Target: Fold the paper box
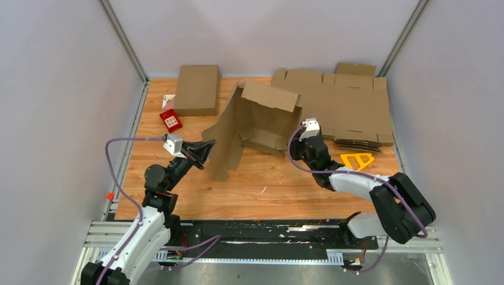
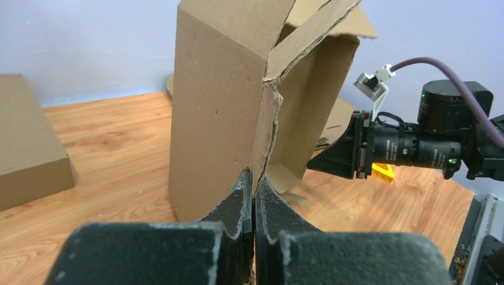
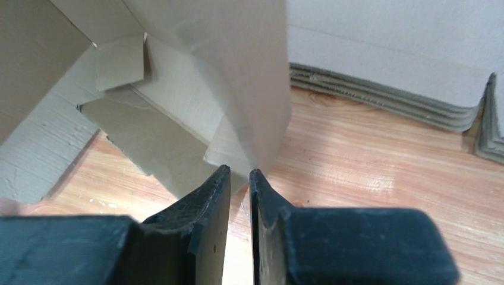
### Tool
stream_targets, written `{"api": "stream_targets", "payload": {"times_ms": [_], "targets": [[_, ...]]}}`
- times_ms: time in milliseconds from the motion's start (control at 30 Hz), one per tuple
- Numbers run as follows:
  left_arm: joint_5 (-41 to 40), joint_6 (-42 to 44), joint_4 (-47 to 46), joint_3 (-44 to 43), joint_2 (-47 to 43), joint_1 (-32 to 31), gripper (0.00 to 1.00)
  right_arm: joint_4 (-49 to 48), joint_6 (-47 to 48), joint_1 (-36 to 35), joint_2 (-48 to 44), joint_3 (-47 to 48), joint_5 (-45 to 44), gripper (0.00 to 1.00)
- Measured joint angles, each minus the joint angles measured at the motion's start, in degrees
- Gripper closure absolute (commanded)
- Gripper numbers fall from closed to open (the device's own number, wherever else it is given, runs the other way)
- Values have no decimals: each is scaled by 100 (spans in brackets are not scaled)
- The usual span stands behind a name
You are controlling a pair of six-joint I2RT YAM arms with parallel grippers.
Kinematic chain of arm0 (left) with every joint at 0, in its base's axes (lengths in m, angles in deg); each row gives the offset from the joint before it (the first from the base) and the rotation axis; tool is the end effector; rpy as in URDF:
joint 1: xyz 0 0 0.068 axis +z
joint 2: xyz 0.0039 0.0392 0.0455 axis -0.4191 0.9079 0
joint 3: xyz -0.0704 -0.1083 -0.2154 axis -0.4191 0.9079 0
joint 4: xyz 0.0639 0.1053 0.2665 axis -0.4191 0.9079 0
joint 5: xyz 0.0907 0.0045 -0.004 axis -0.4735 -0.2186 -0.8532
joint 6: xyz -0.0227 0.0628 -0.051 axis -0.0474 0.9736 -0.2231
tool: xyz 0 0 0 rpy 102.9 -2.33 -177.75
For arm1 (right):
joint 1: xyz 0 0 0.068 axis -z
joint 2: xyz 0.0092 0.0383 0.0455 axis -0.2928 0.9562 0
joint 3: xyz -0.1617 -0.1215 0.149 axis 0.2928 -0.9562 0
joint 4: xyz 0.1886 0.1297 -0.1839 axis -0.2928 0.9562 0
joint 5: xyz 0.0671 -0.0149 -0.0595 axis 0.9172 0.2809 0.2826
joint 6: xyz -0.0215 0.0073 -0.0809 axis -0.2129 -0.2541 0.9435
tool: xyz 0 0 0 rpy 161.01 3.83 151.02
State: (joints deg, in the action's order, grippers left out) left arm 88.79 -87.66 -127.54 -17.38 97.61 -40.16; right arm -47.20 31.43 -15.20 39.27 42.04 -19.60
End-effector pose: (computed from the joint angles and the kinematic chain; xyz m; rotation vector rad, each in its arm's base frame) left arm 0.2202 -0.0917 0.2335 0.2703 1.3418 -0.8551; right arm 0.2841 0.1651 0.1174 -0.1873 1.9884 0.3805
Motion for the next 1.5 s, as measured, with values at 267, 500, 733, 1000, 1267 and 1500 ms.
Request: {"api": "stream_targets", "payload": {"times_ms": [267,500,733,1000,1267,1500], "targets": [[153,-109,31,0,223,-2,100,-9,-101,-22,402,0,122,47],[127,-101,114,0,142,-2,100,31,74,-2,254,2,-31,17],[107,-101,216,0,55,-2,100,-20,179,649,-894,-245,76,3],[107,-101,216,0,68,-2,100,-306,199,1663,-57,-13,787,0],[107,-98,214,0,68,-2,100,-758,341,1923,1117,522,1565,0],[107,-101,216,0,68,-2,100,-922,518,1993,1580,1058,2129,24]]}}
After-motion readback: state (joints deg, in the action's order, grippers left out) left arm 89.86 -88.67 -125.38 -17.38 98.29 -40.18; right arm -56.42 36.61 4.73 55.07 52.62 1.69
